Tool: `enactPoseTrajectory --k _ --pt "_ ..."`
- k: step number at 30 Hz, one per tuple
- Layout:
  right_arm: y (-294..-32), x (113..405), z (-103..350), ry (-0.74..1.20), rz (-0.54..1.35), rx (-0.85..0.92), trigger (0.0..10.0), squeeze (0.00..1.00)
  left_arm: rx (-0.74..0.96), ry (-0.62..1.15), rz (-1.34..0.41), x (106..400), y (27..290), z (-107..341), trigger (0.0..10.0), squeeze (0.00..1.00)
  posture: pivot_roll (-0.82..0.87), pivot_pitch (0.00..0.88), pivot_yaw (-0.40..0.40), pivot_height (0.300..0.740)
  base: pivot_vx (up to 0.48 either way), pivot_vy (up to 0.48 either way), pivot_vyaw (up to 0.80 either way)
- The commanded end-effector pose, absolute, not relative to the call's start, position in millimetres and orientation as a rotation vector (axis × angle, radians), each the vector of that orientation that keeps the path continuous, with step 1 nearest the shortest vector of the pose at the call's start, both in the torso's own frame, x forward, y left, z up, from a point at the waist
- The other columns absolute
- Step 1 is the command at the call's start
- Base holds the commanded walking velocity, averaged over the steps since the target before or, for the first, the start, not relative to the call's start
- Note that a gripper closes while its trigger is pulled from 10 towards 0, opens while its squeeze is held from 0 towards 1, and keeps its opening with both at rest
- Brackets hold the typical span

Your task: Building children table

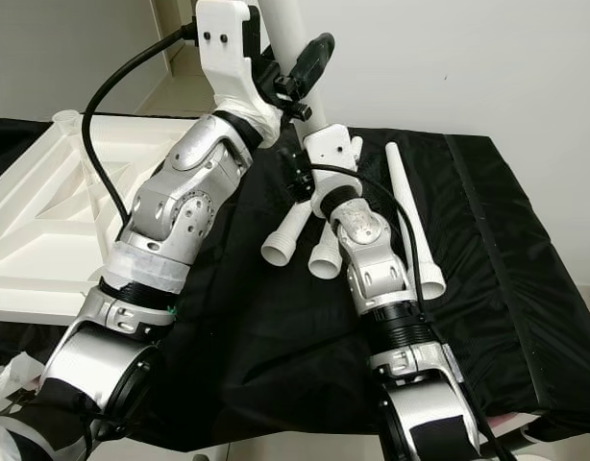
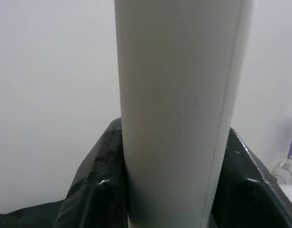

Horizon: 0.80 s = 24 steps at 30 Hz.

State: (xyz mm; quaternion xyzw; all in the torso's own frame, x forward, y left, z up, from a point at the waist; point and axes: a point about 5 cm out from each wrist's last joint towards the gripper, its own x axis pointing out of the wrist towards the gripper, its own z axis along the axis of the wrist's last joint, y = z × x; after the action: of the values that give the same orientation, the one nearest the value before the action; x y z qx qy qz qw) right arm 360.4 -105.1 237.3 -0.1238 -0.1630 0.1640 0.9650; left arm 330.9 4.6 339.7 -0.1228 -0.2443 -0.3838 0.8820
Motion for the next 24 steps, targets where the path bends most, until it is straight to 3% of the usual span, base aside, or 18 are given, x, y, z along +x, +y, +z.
enactPoseTrajectory --k 1,11,12,14,15,20,21,24 --pt "-99.6 362.2 239.1 -0.331 0.345 -0.231 0.0 0.00 -0.252 -0.533 -0.858 321.9 -4.5 344.4 10.0 0.00 0.02 0.000 0.046 0.740 0.000 0.000 0.00" --pt "-100.0 359.6 233.3 -0.291 0.300 -0.108 0.0 0.00 -0.255 -0.499 -0.895 318.6 -10.4 340.8 10.0 0.02 -0.01 0.000 0.060 0.740 0.000 0.000 0.00" --pt "-101.4 359.9 232.9 -0.286 0.275 -0.097 4.4 0.00 -0.282 -0.491 -0.915 317.3 -10.4 341.9 10.0 1.00 -0.01 0.000 0.067 0.740 0.000 0.000 0.00" --pt "-101.4 359.9 232.9 -0.286 0.275 -0.097 4.4 0.00 -0.282 -0.491 -0.915 317.3 -10.4 341.9 10.0 1.00 -0.01 0.000 0.067 0.740 0.000 0.000 0.00" --pt "-101.8 360.2 232.8 -0.283 0.266 -0.090 10.0 0.00 -0.286 -0.489 -0.919 316.9 -10.3 342.4 10.0 1.00 -0.01 0.000 0.067 0.740 0.000 0.000 0.00" --pt "-102.9 360.9 232.2 -0.272 0.238 -0.061 10.0 0.00 -0.268 -0.485 -0.917 316.6 -10.4 343.2 10.0 1.00 -0.01 0.000 0.067 0.740 0.000 0.000 0.00" --pt "-103.8 361.4 230.9 -0.261 0.217 -0.035 10.0 0.00 -0.257 -0.484 -0.914 316.3 -10.7 344.2 10.0 0.00 -0.01 0.000 0.078 0.740 0.000 0.000 0.00" --pt "-105.0 362.0 228.3 -0.244 0.185 0.002 10.0 0.00 -0.253 -0.481 -0.908 316.2 -10.7 345.7 10.0 0.00 -0.01 0.000 0.078 0.740 0.000 0.000 0.00"
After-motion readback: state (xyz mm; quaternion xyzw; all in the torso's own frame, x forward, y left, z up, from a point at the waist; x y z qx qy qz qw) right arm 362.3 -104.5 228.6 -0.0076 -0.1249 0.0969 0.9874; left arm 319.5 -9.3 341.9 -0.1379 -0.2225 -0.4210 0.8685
